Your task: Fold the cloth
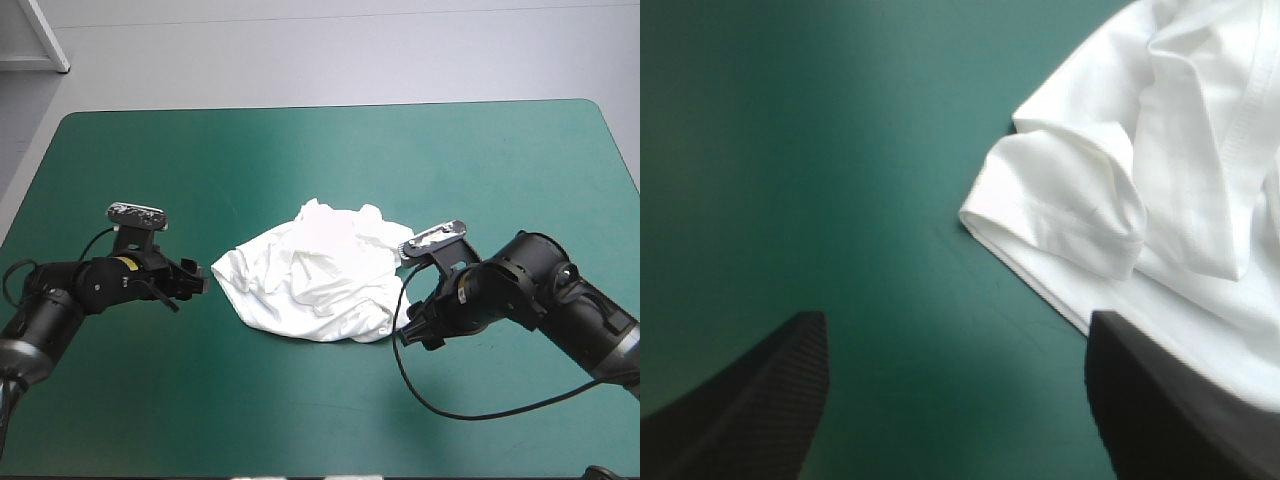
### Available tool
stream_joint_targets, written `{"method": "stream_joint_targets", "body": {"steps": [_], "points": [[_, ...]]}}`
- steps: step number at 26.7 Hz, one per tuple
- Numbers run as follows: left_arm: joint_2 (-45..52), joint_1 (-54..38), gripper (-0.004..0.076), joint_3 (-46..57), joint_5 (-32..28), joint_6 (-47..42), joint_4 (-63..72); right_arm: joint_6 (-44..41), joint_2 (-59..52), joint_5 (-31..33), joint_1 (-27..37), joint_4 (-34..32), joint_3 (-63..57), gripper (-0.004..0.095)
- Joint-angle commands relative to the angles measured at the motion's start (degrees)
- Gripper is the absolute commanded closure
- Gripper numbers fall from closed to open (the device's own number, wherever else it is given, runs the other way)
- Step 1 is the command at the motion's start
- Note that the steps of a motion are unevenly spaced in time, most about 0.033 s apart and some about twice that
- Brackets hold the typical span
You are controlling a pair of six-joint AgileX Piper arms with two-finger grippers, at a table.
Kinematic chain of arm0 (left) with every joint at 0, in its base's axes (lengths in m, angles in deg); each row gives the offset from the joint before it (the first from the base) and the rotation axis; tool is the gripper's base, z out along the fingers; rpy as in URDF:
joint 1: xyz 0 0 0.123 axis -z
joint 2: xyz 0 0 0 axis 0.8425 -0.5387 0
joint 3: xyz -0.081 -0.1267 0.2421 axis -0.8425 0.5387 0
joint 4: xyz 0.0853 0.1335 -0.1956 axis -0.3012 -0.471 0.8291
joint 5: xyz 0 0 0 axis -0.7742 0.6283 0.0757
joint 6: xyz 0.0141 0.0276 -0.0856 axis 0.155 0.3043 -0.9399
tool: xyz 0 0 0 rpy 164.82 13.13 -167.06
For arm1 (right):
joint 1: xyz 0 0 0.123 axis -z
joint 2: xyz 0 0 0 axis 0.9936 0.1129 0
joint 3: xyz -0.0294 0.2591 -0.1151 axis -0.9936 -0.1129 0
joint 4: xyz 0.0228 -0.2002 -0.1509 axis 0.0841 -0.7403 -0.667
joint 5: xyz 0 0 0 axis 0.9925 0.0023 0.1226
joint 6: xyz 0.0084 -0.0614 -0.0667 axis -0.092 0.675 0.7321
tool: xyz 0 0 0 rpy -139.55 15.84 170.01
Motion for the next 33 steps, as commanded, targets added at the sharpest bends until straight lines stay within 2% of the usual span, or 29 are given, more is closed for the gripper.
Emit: {"method": "stream_joint_targets", "body": {"steps": [1, 12, 20, 23, 25, 26, 27, 29, 33], "points": [[-4.2, 0.3, 0.0202, -1.9, -5.3, 4.3, 5.7, -0.9, -3.2, -1.6, 0.1, -0.1, 0.0, 0.0237], [-16.6, 0.3, 0.0202, -1.9, -15.3, 9.0, 10.1, -1.3, -3.7, -2.7, 0.1, 1.3, -0.2, 0.0239], [-21.6, 0.3, 0.0212, -2.0, -16.7, 21.4, 23.5, -1.3, -3.7, -2.8, 0.1, 2.0, -0.4, 0.0260], [-22.7, 0.3, 0.0288, -2.0, -16.6, 25.9, 29.8, -1.3, -3.7, -2.7, 0.1, 2.0, -1.8, 0.0260], [-22.8, 0.3, 0.0388, -2.0, -16.6, 26.8, 31.5, -1.3, -3.7, -2.9, 0.1, 2.2, -3.9, 0.0260], [-22.8, 0.3, 0.0448, -2.0, -16.7, 26.9, 31.6, -1.3, -3.7, -3.4, 0.1, 2.6, -5.0, 0.0260], [-22.8, 0.3, 0.0575, -2.0, -16.7, 27.1, 31.4, -1.3, -3.5, -6.4, 0.1, 3.1, -7.5, 0.0260], [-22.8, 0.3, 0.0703, -2.0, -16.6, 27.9, 30.5, -1.3, -2.5, -13.0, 0.1, 3.9, -10.0, 0.0260], [-22.8, 0.3, 0.0703, -2.0, -16.0, 28.0, 30.2, -0.8, 3.7, -20.0, 0.1, 2.5, -10.6, 0.0260]]}}
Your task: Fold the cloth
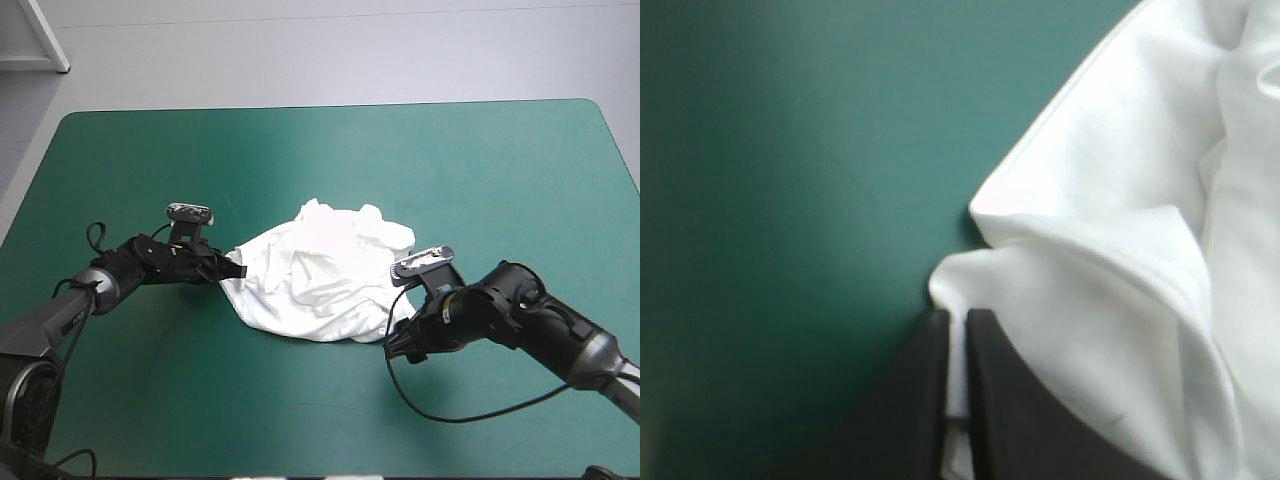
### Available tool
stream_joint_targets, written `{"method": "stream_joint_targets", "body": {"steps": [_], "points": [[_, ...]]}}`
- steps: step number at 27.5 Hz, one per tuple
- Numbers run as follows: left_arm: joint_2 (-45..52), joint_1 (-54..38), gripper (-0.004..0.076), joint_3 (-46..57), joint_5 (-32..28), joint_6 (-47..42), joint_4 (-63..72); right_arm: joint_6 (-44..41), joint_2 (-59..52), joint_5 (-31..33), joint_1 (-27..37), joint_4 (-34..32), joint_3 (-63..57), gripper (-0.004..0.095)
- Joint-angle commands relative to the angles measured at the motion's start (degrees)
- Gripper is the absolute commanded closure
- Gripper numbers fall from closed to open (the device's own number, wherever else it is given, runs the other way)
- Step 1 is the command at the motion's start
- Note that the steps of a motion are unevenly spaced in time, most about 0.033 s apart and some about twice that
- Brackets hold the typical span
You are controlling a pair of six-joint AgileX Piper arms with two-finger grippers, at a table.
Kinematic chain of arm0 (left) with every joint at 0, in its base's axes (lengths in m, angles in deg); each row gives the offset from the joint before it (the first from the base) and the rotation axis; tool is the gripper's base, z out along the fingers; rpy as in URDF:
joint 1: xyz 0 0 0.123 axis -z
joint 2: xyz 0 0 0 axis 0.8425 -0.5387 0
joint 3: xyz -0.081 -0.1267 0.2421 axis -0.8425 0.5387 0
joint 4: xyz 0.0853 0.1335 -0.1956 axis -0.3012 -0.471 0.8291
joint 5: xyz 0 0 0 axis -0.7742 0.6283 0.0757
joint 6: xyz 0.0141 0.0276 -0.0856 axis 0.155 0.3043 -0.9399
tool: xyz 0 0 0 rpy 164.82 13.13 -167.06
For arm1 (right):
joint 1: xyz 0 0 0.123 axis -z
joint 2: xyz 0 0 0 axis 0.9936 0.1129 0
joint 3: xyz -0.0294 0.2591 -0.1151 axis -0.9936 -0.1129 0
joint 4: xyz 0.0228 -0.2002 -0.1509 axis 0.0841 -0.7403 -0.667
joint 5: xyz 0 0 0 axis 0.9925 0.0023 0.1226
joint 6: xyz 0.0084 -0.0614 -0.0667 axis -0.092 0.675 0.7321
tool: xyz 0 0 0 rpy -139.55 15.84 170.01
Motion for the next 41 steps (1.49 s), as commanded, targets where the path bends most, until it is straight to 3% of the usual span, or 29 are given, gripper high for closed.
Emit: {"method": "stream_joint_targets", "body": {"steps": [1, 5, 11, 14, 21, 32, 41], "points": [[1.7, 0.3, 0.0703, -1.1, 0.4, 0.5, 0.8, 0.4, 3.9, -5.6, 0.1, -2.7, 1.1, 0.0261], [1.7, 0.3, 0.0705, -1.1, -0.3, 0.9, 0.6, 0.4, 11.3, -9.3, 0.1, -6.9, 1.1, 0.0261], [1.7, 0.3, 0.0705, -1.1, -0.3, 1.0, -0.1, 0.4, 16.1, -13.1, 0.1, -7.5, 1.2, 0.0296], [1.7, 0.3, 0.0705, -1.1, -0.6, 1.0, -1.5, 0.4, 16.4, -13.0, 0.1, -8.2, 1.2, 0.0439], [1.7, 0.2, 0.0705, -1.1, -1.6, 1.0, -1.7, 0.4, 16.2, -12.8, 0.1, -10.1, 1.2, 0.0926], [5.3, 0.2, 0.0705, -2.9, -1.1, 0.9, -1.7, -2.7, 14.4, -10.5, 0.1, -15.7, 2.9, 0.0922], [11.7, 0.2, 0.0705, -14.1, 7.8, 0.9, -1.7, -2.6, 8.6, -5.0, 0.1, -21.6, 15.9, 0.0922]]}}
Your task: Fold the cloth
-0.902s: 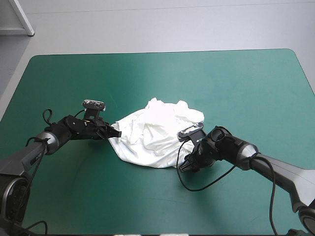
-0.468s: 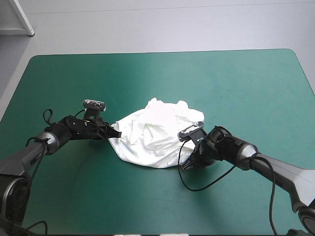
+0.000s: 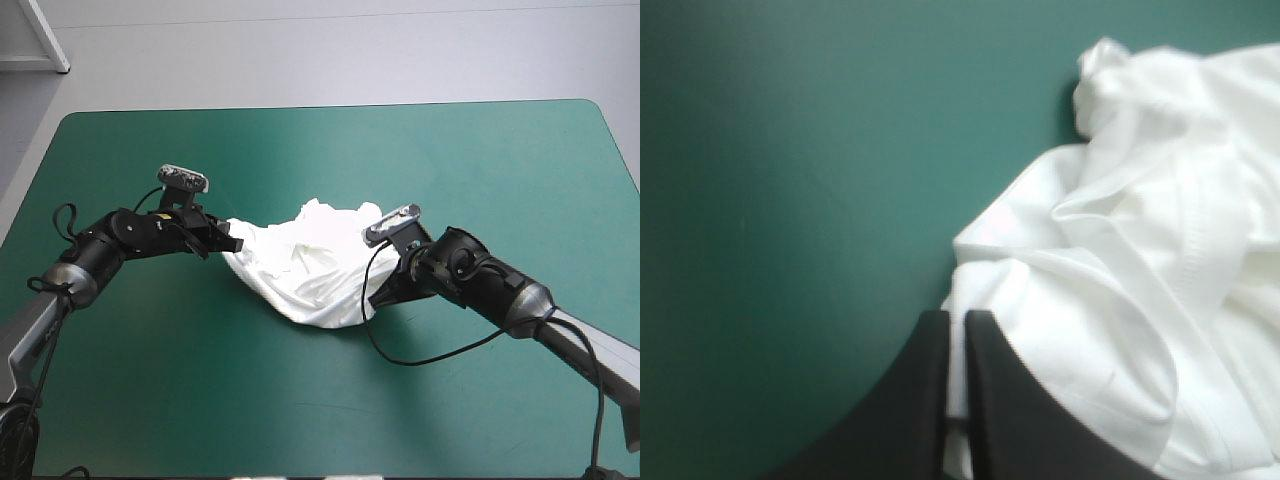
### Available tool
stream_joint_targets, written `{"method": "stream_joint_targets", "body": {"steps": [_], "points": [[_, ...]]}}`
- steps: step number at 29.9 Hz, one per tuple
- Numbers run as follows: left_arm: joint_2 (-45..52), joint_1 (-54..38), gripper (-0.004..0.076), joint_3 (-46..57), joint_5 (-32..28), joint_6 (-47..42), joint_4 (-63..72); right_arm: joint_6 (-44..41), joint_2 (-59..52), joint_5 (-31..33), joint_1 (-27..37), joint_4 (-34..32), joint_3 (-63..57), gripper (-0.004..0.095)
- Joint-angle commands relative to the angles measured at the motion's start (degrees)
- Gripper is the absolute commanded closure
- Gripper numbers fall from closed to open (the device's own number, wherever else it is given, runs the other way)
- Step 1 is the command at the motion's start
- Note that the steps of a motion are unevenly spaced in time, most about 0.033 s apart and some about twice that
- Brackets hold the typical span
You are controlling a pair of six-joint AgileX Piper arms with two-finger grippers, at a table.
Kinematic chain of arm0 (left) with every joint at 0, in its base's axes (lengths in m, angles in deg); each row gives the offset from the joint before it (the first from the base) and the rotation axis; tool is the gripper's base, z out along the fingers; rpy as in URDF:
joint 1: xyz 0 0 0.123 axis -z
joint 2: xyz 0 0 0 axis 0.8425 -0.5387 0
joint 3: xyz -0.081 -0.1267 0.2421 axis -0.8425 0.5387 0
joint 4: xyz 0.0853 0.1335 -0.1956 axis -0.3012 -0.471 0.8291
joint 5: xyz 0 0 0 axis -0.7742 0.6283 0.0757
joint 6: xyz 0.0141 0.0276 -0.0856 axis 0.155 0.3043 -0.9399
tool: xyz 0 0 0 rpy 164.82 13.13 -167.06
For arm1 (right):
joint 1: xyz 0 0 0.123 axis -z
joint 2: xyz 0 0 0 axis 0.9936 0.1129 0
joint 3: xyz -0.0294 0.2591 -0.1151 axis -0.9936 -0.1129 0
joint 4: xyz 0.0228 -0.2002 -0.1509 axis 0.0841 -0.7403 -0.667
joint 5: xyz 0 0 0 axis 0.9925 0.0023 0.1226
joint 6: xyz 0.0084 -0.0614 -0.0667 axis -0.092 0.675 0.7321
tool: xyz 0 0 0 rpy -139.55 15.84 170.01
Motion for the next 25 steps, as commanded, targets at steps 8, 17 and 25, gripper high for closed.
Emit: {"method": "stream_joint_targets", "body": {"steps": [8, 17, 25], "points": [[10.3, 0.1, 0.0705, -24.4, 5.1, -2.0, 0.0, 1.9, -6.0, 7.8, 0.1, -13.7, 28.6, 0.0922], [11.9, 0.1, 0.0705, -53.0, 9.5, -4.8, -5.3, 11.2, -6.0, 8.7, 0.1, -14.3, 56.2, 0.0922], [11.9, 0.1, 0.0705, -71.2, 12.5, -8.4, -14.7, 17.8, -6.0, 8.5, 0.1, -12.2, 71.9, 0.0922]]}}
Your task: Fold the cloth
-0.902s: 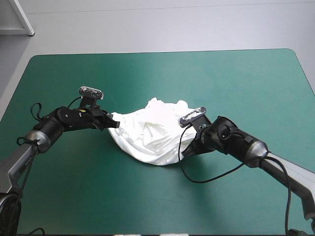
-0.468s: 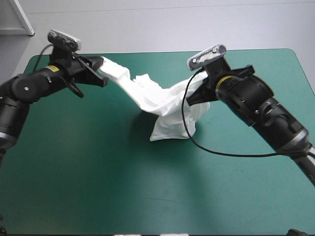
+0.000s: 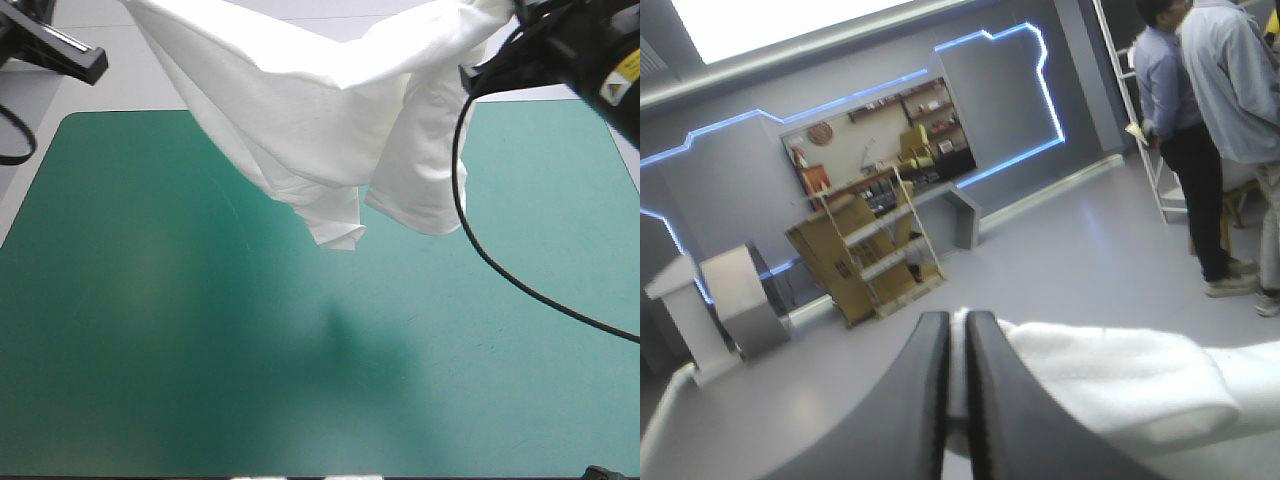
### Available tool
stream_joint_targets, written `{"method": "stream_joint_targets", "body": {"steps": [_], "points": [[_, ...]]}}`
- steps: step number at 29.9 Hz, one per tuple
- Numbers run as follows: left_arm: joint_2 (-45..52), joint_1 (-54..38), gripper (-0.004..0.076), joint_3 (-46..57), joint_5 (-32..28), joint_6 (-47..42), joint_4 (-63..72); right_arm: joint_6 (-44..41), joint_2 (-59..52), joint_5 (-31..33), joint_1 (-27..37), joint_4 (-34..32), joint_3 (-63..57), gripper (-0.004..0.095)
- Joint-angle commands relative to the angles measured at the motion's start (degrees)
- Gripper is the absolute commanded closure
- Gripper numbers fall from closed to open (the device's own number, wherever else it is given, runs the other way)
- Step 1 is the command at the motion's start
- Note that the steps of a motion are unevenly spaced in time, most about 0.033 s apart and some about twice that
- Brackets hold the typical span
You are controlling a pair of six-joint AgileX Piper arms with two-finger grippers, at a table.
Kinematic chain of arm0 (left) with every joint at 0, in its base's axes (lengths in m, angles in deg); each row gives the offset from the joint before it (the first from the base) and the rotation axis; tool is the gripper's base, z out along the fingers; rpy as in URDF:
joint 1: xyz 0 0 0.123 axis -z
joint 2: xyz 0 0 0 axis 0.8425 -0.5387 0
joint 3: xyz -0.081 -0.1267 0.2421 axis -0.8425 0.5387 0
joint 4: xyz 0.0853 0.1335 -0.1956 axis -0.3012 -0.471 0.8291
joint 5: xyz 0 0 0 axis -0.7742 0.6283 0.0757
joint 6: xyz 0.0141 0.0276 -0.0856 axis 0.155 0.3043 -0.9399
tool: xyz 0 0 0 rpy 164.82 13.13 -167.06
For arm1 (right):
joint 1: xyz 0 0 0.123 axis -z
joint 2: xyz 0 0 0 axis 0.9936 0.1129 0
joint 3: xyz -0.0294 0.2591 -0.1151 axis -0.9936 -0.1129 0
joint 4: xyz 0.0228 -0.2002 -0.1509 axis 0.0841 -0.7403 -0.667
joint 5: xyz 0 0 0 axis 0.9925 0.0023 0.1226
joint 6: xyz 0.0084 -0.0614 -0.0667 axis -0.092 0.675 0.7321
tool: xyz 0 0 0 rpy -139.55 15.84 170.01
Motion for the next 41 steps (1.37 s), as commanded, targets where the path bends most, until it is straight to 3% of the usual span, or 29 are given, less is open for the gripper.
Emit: {"method": "stream_joint_targets", "body": {"steps": [1, 7, 13, 19, 22, 26, 29, 36, 41], "points": [[1.3, 0.1, 0.0705, -6.6, -2.4, -3.1, -4.2, 4.0, -1.6, -4.1, 0.1, 0.1, 6.2, 0.0922], [1.3, 0.1, 0.0705, -10.3, 3.6, -7.6, -8.8, 4.9, -1.6, -3.0, 0.1, 3.6, 8.5, 0.0922], [1.0, 0.1, 0.0705, -10.3, 15.1, -11.8, -11.0, 6.9, -0.4, 4.8, 0.1, 11.3, 6.9, 0.0922], [-2.4, 0.1, 0.0705, -8.0, 26.4, -17.5, -18.8, 5.1, 2.4, 7.1, 0.1, 9.8, 1.0, 0.0922], [-3.3, 0.1, 0.0705, -1.1, 27.7, -18.0, -20.1, 4.5, 3.9, 7.1, 0.1, 9.8, -3.3, 0.0922], [-3.4, 0.1, 0.0705, 11.9, 23.1, -19.2, -20.1, 2.8, 6.8, 6.4, 0.3, 8.5, -10.1, 0.0922], [-3.4, 0.1, 0.0705, 22.5, 15.1, -20.5, -20.1, 2.6, 9.6, 3.3, 2.2, 9.7, -15.0, 0.0922], [-5.0, 0.1, 0.0705, 43.4, -10.9, -22.7, -19.7, 3.4, 19.2, -11.0, 10.7, 13.6, -20.2, 0.0925], [-12.7, 0.1, 0.0705, 45.7, -22.0, -22.9, -19.6, 3.4, 26.8, -21.7, 14.4, 14.5, -20.2, 0.0925]]}}
